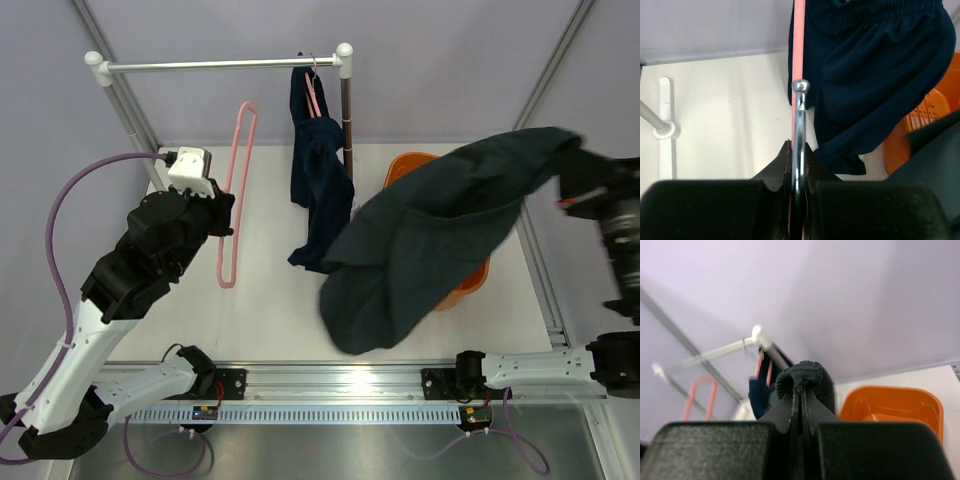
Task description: Remove the shorts from the hanger
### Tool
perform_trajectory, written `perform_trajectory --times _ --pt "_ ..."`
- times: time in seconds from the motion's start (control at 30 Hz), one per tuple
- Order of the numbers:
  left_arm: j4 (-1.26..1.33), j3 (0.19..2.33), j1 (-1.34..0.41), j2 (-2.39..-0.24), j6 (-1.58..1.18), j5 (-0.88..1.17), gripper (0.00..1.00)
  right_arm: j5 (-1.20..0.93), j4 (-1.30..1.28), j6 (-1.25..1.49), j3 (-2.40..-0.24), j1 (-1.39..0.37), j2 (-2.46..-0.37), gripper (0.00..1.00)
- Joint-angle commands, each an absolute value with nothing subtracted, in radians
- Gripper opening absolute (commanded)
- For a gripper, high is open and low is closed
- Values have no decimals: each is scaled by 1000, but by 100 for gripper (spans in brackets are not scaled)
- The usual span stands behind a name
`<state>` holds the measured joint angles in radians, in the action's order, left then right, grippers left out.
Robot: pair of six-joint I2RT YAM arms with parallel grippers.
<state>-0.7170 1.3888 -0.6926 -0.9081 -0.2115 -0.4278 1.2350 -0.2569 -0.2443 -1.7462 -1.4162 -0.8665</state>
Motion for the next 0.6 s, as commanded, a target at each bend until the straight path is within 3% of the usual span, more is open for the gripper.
perform_trajectory --times 0.0,0.13,0.37,0.5,0.57 --pt "-676 1373 -690 -877 -236 -358 0 1263 401 -726 -1641 -1413 -812 0" --pt "-673 1351 -690 -867 -247 -328 0 1209 573 -914 -1678 -1411 -842 0" --pt "-658 1313 -690 -854 -249 -311 0 1157 545 -1037 -1860 -1411 -1001 0" --pt "-657 1310 -690 -856 -247 -298 0 1151 277 -943 -2037 -1361 -1159 0" --pt "-657 1310 -690 -856 -244 -293 0 1120 124 -768 -2161 -1228 -1243 0"
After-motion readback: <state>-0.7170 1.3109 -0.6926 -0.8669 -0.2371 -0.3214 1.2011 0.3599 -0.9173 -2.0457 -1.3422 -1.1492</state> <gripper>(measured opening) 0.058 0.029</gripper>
